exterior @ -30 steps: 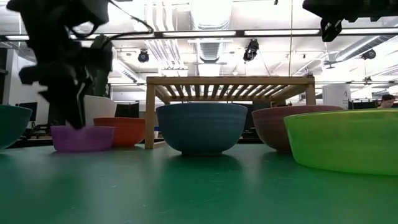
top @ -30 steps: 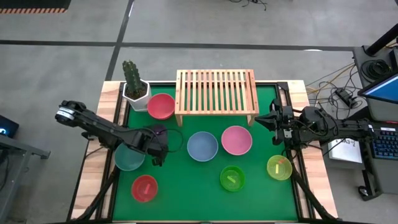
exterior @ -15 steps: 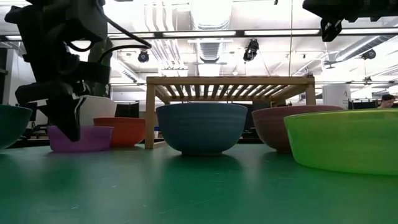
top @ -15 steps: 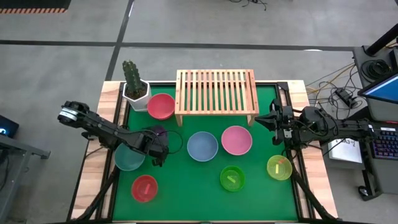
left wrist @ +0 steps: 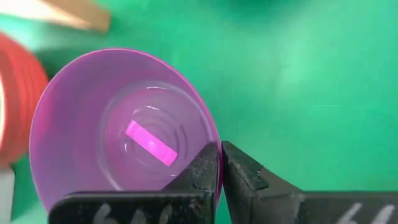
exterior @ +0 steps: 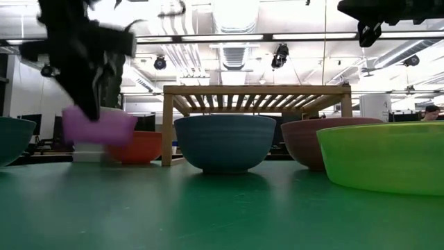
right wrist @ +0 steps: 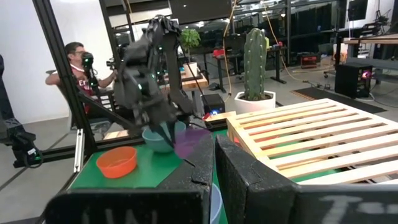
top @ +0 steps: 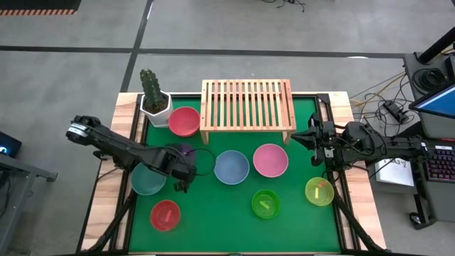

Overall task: Place and stack bowls onto a shelf
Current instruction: Put the violet bowl on the shelf

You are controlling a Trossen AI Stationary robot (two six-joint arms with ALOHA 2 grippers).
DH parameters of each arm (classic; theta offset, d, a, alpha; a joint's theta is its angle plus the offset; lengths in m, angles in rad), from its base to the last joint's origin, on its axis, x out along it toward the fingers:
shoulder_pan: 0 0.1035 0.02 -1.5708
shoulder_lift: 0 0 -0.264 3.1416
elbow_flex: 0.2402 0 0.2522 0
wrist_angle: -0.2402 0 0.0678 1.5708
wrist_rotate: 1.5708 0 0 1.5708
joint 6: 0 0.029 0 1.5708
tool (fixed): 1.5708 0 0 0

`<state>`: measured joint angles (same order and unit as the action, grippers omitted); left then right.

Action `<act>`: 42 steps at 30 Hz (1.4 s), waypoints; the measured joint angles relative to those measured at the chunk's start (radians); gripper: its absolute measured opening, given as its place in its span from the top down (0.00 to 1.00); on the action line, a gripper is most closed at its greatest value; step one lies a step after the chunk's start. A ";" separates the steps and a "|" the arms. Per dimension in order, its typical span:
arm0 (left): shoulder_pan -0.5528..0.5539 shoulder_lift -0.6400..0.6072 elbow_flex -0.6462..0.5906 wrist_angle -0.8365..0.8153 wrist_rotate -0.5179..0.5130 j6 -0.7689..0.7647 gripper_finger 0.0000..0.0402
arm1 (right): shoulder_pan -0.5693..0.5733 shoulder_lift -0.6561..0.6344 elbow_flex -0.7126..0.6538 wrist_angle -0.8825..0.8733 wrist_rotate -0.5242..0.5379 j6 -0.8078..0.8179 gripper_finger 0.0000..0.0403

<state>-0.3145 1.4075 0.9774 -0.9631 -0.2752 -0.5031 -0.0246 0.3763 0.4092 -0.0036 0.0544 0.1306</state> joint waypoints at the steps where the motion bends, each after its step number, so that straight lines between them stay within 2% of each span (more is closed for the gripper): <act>1: -0.001 0.000 0.033 -0.015 0.014 0.018 1.00 | 0.000 0.000 0.000 0.000 0.000 0.000 0.98; 6: -0.001 0.000 0.206 -0.068 0.026 0.126 1.00 | 0.000 0.000 0.000 0.000 0.000 0.000 0.98; 12: 0.032 0.001 0.380 -0.067 -0.125 0.316 1.00 | 0.000 0.000 0.000 0.000 0.000 0.000 0.98; 15: 0.082 0.002 0.431 -0.043 -0.154 0.407 1.00 | 0.000 0.000 0.000 0.000 0.000 0.000 0.98; 23: 0.299 0.003 0.469 0.114 -0.142 0.616 1.00 | 0.000 0.000 0.000 0.000 0.000 0.003 0.98; 28: 0.444 0.023 0.469 0.175 -0.053 0.652 1.00 | 0.000 0.000 0.000 0.000 0.000 0.005 0.98; 31: 0.504 0.050 0.468 0.207 -0.047 0.655 1.00 | 0.000 0.000 0.000 -0.001 -0.001 0.001 0.98; 36: 0.561 0.108 0.467 0.213 -0.047 0.678 1.00 | 0.000 0.000 0.000 -0.003 0.000 -0.001 0.98; 42: 0.578 0.176 0.467 0.266 -0.047 0.704 1.00 | 0.000 0.000 0.000 -0.008 0.000 -0.010 0.98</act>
<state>0.2630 1.5832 1.4448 -0.6972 -0.3225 0.2013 -0.0246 0.3767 0.4091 -0.0113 0.0540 0.1202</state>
